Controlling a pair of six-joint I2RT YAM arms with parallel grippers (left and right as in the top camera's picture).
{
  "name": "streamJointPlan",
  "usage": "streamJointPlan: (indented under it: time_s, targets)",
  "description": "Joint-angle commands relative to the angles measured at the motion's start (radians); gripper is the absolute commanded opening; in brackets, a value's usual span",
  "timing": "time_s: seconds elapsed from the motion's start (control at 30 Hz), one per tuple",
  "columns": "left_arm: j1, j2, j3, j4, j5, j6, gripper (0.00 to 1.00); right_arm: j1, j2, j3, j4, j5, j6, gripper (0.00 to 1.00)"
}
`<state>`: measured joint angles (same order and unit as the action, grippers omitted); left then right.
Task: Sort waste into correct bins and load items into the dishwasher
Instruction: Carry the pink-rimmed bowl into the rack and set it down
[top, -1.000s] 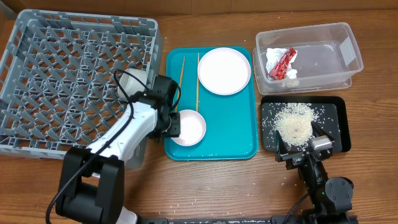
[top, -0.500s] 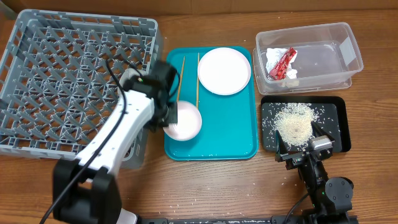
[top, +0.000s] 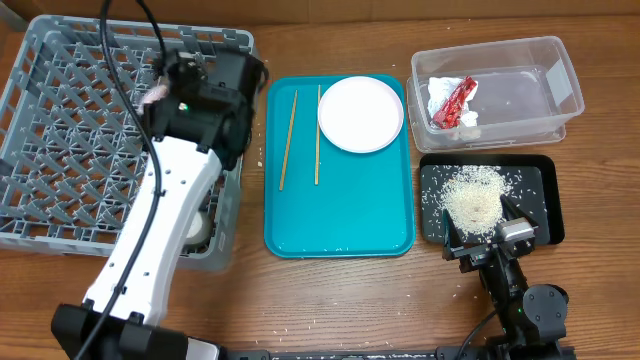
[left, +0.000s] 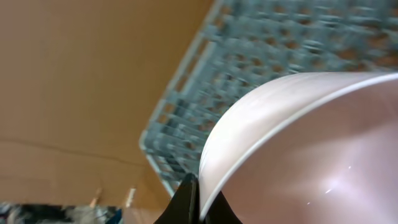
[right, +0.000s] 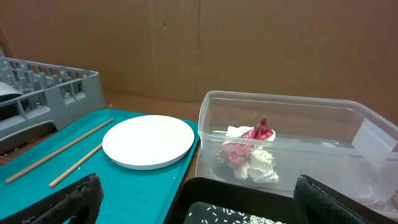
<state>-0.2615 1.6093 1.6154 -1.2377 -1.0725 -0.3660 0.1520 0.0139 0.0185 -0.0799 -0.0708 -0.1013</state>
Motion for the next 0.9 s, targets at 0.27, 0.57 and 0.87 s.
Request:
streamJointPlan:
  time_s: [0.27, 0.57, 0.87]
  targets:
    - [0.206, 0.197, -0.008, 0.056, -0.063, -0.026, 0.04, 0.006, -0.011, -0.011, 0.004, 0.002, -0.001, 1.00]
    - [0.211, 0.358, -0.008, 0.180, -0.061, 0.075, 0.04, 0.006, -0.011, -0.011, 0.004, 0.002, -0.001, 1.00]
    - [0.188, 0.421, -0.007, 0.172, -0.151, 0.109, 0.04, 0.006, -0.011, -0.011, 0.004, 0.002, -0.001, 1.00]
